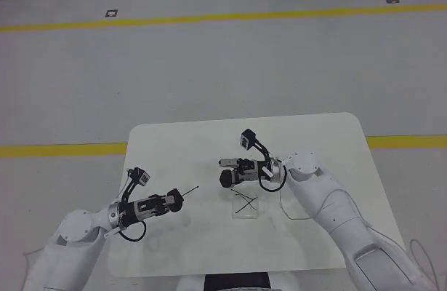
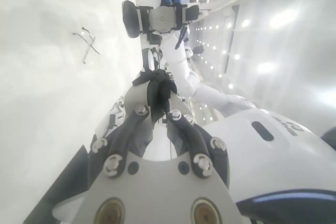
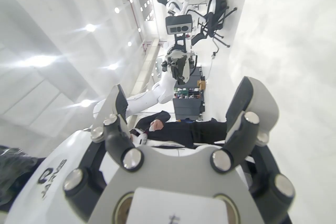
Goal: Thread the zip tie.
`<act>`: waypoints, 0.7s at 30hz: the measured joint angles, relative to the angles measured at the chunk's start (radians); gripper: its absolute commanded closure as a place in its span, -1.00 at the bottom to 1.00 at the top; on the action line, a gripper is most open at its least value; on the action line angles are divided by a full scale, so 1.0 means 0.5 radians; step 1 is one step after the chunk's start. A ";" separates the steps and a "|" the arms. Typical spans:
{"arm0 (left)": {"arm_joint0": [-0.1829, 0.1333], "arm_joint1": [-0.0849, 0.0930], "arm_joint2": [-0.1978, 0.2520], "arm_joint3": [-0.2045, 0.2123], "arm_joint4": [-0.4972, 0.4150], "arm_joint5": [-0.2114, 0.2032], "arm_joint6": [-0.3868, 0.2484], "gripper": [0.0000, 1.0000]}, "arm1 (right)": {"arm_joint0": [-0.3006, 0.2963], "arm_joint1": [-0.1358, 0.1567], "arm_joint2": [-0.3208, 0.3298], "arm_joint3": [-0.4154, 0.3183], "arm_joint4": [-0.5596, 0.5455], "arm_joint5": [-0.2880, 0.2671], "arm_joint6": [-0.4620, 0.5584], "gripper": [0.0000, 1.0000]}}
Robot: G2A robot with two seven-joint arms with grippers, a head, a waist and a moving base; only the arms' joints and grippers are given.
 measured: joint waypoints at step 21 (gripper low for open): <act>-0.065 -0.008 0.106 0.077 -0.156 0.009 -0.116 1.00 | 0.020 -0.096 -0.191 0.147 0.342 -0.003 0.166 -1.00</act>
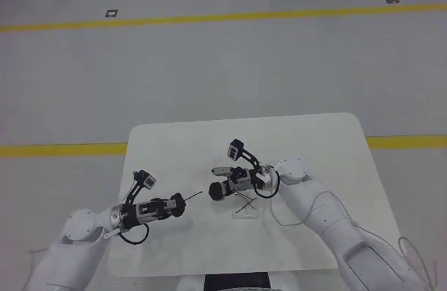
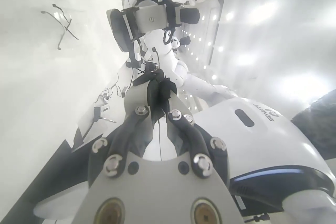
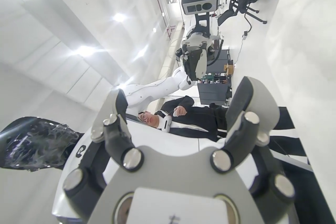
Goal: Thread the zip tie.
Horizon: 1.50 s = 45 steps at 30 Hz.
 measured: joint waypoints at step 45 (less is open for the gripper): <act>-0.018 -0.002 0.032 0.029 -0.051 0.006 -0.027 1.00 | 0.159 -0.021 -0.315 0.162 0.147 -0.229 0.026 0.66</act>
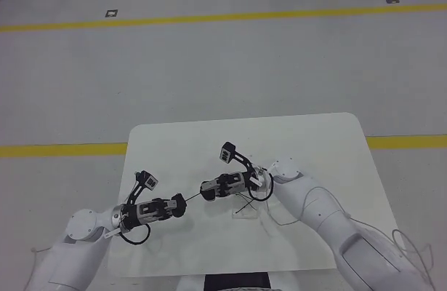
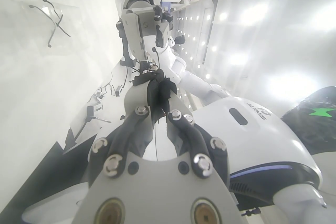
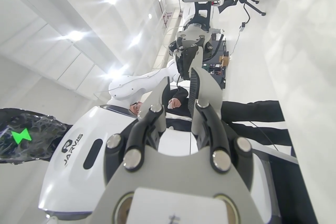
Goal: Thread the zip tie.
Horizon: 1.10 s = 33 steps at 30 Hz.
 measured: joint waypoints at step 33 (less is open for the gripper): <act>0.000 0.000 0.000 0.000 0.000 0.000 0.000 -1.00 | 0.006 0.059 -0.066 -0.090 0.028 0.000 0.000 1.00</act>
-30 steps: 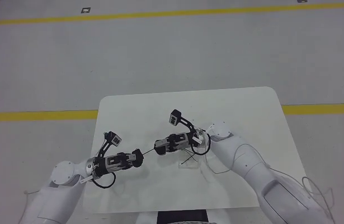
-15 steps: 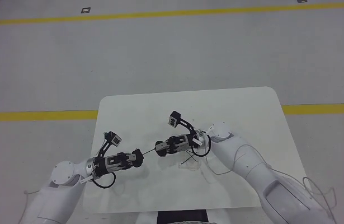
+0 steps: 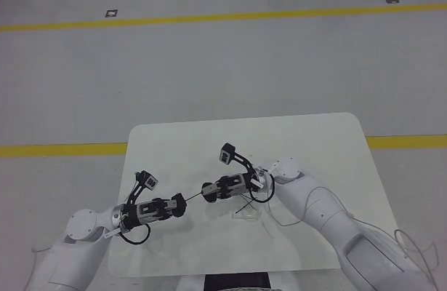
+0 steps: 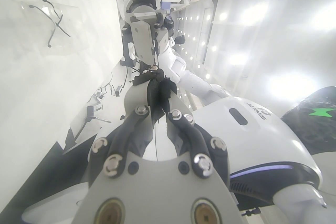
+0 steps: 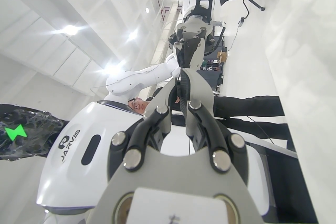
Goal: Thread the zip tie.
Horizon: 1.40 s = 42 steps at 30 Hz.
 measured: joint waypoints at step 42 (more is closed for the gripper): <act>-0.004 -0.045 0.080 -0.129 0.118 -0.029 0.468 -0.92 | -0.152 -0.017 0.133 -0.127 -0.173 0.112 -0.301 1.00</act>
